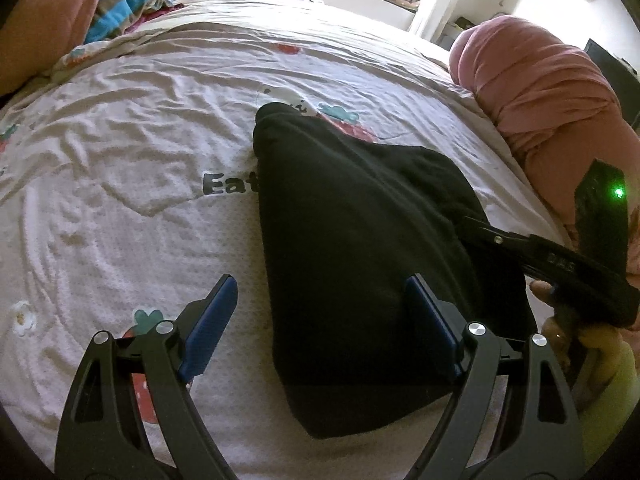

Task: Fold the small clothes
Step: 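Open the left tool while the right tool holds the fold down flat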

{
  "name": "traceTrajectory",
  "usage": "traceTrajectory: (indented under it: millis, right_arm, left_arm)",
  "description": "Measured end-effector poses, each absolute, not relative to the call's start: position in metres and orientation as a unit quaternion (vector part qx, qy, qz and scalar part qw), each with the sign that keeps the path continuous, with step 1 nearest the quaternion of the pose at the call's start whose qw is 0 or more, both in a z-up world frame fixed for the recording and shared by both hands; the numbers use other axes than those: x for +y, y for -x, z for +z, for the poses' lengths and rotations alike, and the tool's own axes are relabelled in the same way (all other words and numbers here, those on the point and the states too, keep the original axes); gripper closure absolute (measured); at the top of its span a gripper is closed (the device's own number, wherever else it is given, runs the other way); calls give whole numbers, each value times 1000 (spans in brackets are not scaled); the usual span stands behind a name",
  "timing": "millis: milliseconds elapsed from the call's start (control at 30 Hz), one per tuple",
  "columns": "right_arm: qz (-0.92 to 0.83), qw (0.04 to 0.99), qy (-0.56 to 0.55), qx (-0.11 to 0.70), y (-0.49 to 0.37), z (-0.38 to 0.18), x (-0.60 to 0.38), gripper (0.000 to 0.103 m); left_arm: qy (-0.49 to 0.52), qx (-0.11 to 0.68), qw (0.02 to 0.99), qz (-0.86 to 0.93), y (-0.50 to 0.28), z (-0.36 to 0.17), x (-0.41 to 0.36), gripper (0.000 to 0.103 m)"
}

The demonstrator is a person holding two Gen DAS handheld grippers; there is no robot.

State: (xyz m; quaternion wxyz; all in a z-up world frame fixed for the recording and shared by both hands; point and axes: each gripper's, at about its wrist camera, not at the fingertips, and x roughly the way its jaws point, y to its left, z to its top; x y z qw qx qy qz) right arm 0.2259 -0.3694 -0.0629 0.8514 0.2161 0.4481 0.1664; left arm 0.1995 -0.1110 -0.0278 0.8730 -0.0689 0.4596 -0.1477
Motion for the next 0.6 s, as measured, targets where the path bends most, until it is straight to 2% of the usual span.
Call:
traceTrajectory:
  millis: [33,67,200,333,500,600]
  right_arm:
    - [169,855,-207,445,-228,-61,-368,82]
    - [171,864,-190,434,-227,-56,-364,83]
    - [181,889,-146,395,-223,-36,-351,84]
    - [191,901,-146,361,-225,-24,-358,85]
    - [157,884,-150,414,-239,-60,-365,85]
    - [154,879,-168,419,-237,-69,-369,83]
  left_arm:
    - [69,460,873,-148,-200,-28,-111,25]
    - [70,459,873,-149,-200,-28,-110,25]
    - [73,454,875,-151,-199,-27,-110,24]
    - [71,452,875,-157,-199,-27,-111,24]
    - [75,461,870,-160,-202,-34,-111,24]
    - [72,462,869,-162,-200,-36,-112,22]
